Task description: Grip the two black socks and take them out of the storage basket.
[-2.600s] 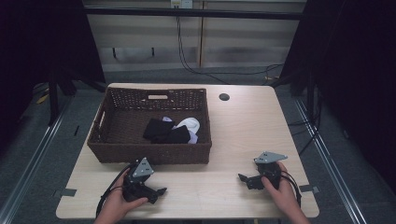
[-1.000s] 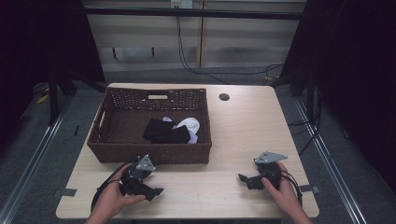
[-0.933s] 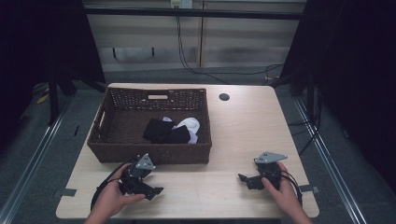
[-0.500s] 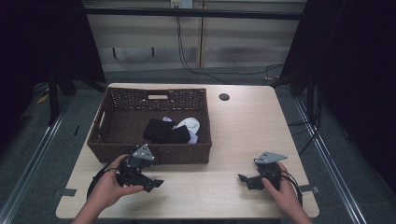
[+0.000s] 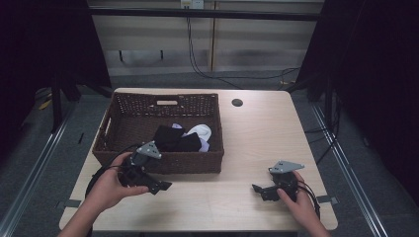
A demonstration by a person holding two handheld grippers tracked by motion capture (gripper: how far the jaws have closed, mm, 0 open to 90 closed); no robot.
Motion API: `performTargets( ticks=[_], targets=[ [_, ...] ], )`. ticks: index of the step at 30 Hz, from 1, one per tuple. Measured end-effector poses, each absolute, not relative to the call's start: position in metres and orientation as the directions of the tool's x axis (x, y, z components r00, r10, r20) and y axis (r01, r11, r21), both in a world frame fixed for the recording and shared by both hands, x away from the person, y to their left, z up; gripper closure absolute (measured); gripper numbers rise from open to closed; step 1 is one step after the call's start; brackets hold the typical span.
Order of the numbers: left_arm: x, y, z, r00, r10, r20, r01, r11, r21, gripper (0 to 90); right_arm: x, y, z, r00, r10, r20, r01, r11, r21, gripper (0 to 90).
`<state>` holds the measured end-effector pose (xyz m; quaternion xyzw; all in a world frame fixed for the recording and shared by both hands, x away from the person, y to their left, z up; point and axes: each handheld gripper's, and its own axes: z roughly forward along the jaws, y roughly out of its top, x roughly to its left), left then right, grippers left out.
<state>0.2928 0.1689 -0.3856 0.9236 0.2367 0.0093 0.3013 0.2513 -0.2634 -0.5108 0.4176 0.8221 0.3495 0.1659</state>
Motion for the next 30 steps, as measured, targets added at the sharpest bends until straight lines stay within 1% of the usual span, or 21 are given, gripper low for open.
performTargets(
  ticks=[5, 10, 13, 16, 20, 22, 24, 25, 30],
  targets=[
    [0.299, 0.17, -0.375, 0.89, 0.444, -0.102, 0.424, -0.727, 0.541, 18.3, 0.251, -0.263, -0.511, -0.594, 0.804, 0.018, 0.573, 0.407, 0.711, 8.6],
    [0.312, 0.17, -0.361, 0.89, 0.449, -0.082, 0.423, -0.743, 0.518, 18.3, 0.251, -0.263, -0.511, -0.596, 0.803, 0.018, 0.57, 0.407, 0.713, 8.6],
    [0.317, 0.169, -0.358, 0.883, 0.461, -0.086, 0.435, -0.738, 0.517, 18.3, 0.251, -0.264, -0.511, -0.596, 0.803, 0.016, 0.57, 0.409, 0.713, 8.6],
    [0.328, 0.168, -0.351, 0.88, 0.467, -0.087, 0.441, -0.737, 0.512, 18.4, 0.251, -0.263, -0.511, -0.596, 0.803, 0.016, 0.57, 0.408, 0.713, 8.6],
    [0.338, 0.167, -0.35, 0.875, 0.478, -0.08, 0.45, -0.74, 0.5, 18.6, 0.251, -0.263, -0.511, -0.595, 0.804, 0.016, 0.57, 0.408, 0.713, 8.6],
    [0.348, 0.167, -0.352, 0.861, 0.5, -0.095, 0.473, -0.716, 0.514, 18.6, 0.251, -0.263, -0.511, -0.595, 0.804, 0.016, 0.57, 0.407, 0.713, 8.5],
    [0.352, 0.167, -0.353, 0.858, 0.505, -0.095, 0.476, -0.711, 0.517, 19.1, 0.251, -0.263, -0.511, -0.595, 0.804, 0.016, 0.571, 0.408, 0.713, 8.6],
    [0.36, 0.167, -0.356, 0.852, 0.516, -0.092, 0.482, -0.701, 0.526, 19.3, 0.251, -0.263, -0.511, -0.595, 0.804, 0.017, 0.57, 0.408, 0.713, 8.6],
    [0.372, 0.167, -0.362, 0.839, 0.537, -0.082, 0.496, -0.696, 0.519, 19.5, 0.251, -0.263, -0.511, -0.595, 0.803, 0.017, 0.57, 0.408, 0.713, 8.6]
  ],
)
